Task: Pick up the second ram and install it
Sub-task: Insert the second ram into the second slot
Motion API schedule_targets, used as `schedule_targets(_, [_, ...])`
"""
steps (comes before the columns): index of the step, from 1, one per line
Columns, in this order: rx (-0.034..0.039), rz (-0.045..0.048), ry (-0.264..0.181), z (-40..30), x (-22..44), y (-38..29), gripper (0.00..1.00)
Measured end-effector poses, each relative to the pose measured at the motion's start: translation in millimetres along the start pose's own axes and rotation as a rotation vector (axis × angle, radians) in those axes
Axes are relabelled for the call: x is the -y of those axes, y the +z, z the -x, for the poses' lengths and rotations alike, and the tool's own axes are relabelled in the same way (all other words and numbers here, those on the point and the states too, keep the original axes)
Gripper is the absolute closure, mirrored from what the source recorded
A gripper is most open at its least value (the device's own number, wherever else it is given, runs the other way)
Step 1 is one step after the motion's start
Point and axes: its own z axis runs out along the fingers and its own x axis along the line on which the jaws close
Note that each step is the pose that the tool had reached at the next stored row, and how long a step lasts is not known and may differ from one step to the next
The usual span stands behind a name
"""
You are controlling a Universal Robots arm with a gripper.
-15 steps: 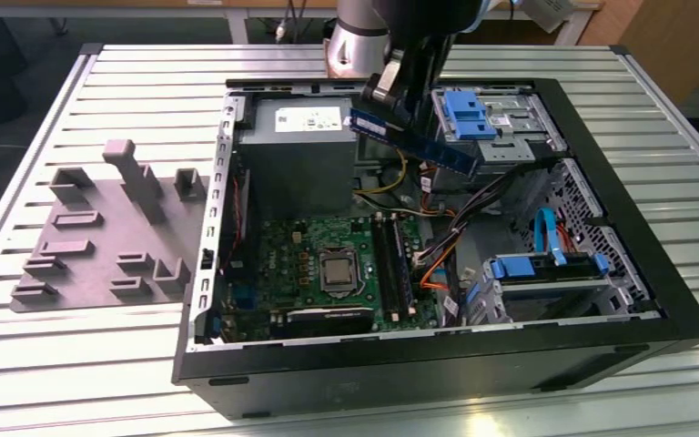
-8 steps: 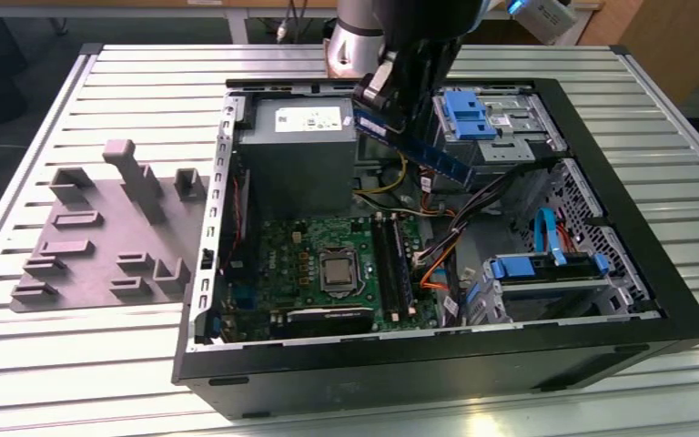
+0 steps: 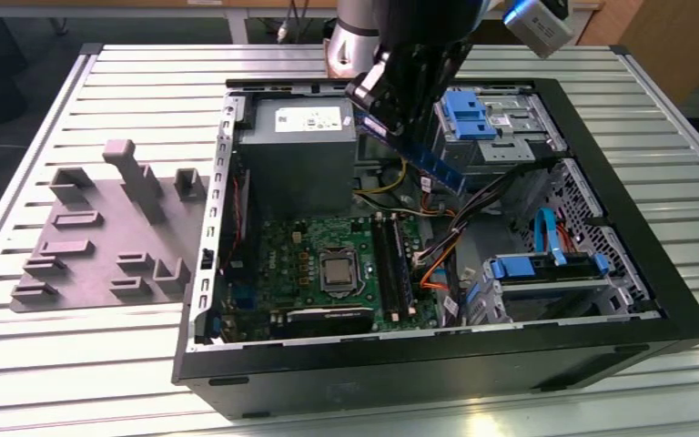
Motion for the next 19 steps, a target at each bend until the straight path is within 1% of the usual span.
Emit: schedule_targets(19, [0.0043, -0.0087, 0.322, -0.2, 0.1, 8.7, 0.86])
